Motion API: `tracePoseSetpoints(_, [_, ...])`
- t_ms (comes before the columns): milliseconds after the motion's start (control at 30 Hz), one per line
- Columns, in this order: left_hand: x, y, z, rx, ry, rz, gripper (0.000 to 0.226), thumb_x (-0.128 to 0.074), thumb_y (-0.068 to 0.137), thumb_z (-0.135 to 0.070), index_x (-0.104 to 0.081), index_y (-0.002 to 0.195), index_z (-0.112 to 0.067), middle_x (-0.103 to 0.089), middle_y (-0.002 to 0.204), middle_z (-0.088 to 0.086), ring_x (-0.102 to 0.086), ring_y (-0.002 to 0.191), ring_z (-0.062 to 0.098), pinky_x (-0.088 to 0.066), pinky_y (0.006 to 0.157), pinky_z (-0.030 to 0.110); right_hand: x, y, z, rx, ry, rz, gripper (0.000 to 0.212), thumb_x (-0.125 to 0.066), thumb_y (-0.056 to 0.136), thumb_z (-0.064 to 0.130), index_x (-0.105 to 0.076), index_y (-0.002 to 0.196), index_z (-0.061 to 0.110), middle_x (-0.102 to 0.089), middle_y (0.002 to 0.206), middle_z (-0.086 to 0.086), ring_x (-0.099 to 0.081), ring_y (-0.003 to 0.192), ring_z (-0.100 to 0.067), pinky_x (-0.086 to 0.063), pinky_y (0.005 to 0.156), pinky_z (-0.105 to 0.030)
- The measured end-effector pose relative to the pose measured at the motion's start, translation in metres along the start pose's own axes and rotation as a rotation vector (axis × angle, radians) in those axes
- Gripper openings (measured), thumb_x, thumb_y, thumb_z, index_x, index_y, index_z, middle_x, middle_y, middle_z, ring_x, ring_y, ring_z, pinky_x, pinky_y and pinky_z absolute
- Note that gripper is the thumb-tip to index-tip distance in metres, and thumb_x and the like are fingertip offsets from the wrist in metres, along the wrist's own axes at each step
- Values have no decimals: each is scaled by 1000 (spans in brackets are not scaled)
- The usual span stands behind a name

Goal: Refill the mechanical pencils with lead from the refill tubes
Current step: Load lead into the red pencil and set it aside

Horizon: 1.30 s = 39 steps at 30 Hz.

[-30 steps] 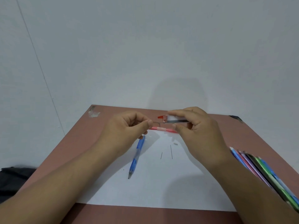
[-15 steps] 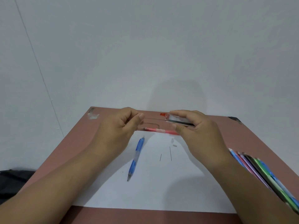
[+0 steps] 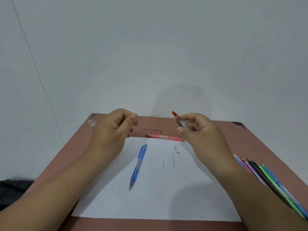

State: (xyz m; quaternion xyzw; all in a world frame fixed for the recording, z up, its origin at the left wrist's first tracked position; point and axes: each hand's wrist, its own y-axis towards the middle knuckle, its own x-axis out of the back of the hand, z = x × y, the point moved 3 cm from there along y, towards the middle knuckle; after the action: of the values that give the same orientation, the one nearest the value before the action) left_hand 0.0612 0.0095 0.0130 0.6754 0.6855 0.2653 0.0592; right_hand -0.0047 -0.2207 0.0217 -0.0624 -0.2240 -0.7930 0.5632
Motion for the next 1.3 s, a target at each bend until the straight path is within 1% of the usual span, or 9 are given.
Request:
tracePoseSetpoints(133, [0, 1, 2, 28, 25, -4, 18, -62, 98, -25, -71, 83, -19, -69, 75, -6, -64, 67, 7, -47, 61, 9, -3, -1, 1, -64, 80, 29, 16, -72, 93, 29, -64, 105, 36, -74, 97, 21, -68, 84, 5, -46, 64, -10])
tracePoseSetpoints(200, [0, 1, 2, 37, 27, -10, 17, -63, 98, -24, -71, 83, -20, -69, 74, -6, -63, 66, 6, -46, 61, 8, -4, -1, 2, -83, 97, 35, 19, -74, 93, 30, -62, 107, 36, -75, 96, 20, -68, 85, 7, -48, 66, -11])
tracePoseSetpoints(333, [-1, -1, 0, 44, 42, -21, 15, -64, 97, -22, -71, 83, -20, -69, 73, -7, -64, 66, 9, -45, 61, 7, -8, -1, 3, -125, 143, 66, 25, -76, 90, 28, -62, 110, 31, -78, 96, 12, -74, 89, -8, -57, 93, -42])
tracePoseSetpoints(400, [-1, -1, 0, 52, 39, -19, 14, -65, 96, -20, -72, 84, -21, -69, 74, -6, -64, 67, 11, -46, 62, 8, -9, -2, 4, -123, 178, 95, 27, -76, 91, 22, -61, 113, 28, -78, 96, 8, -75, 90, -14, -56, 97, -46])
tracePoseSetpoints(700, [-2, 0, 5, 68, 34, -2, 14, -64, 97, -18, -70, 85, -22, -70, 74, -2, -64, 67, 17, -48, 61, 10, -2, -5, 12, -76, 124, 123, 40, -76, 90, 13, -58, 116, 39, -79, 91, 3, -75, 86, -22, -58, 93, -47])
tracePoseSetpoints(900, [-3, 2, 8, 78, 34, 27, 14, -63, 97, -20, -70, 85, -23, -71, 76, -3, -66, 67, 14, -53, 66, 20, 19, 4, 6, -118, 4, 22, 37, -77, 87, 12, -60, 109, 37, -77, 80, -1, -70, 65, -18, -61, 83, -51])
tracePoseSetpoints(1067, [-4, 1, 8, 85, 13, 41, 14, -64, 97, -17, -70, 85, -21, -72, 78, -1, -63, 65, 3, -50, 61, 12, 29, 8, -2, -148, -152, -10, 34, -80, 83, 12, -62, 102, 35, -72, 68, -1, -72, 64, -27, -63, 71, -45])
tracePoseSetpoints(1167, [-5, 0, 9, 93, 27, 45, 14, -65, 97, -20, -70, 84, -23, -72, 80, -1, -64, 65, 9, -48, 60, 9, 33, 9, -8, -194, -221, -2, 29, -80, 83, 12, -63, 96, 31, -72, 78, -1, -72, 56, -20, -58, 59, -36])
tracePoseSetpoints(1300, [-5, 0, 8, 74, 51, 58, 15, -66, 96, -21, -71, 83, -24, -71, 79, -3, -64, 71, 15, -48, 60, 10, 32, 10, -17, -221, -373, 53, 25, -78, 81, 15, -66, 94, 32, -73, 81, 4, -74, 63, -19, -63, 69, -40])
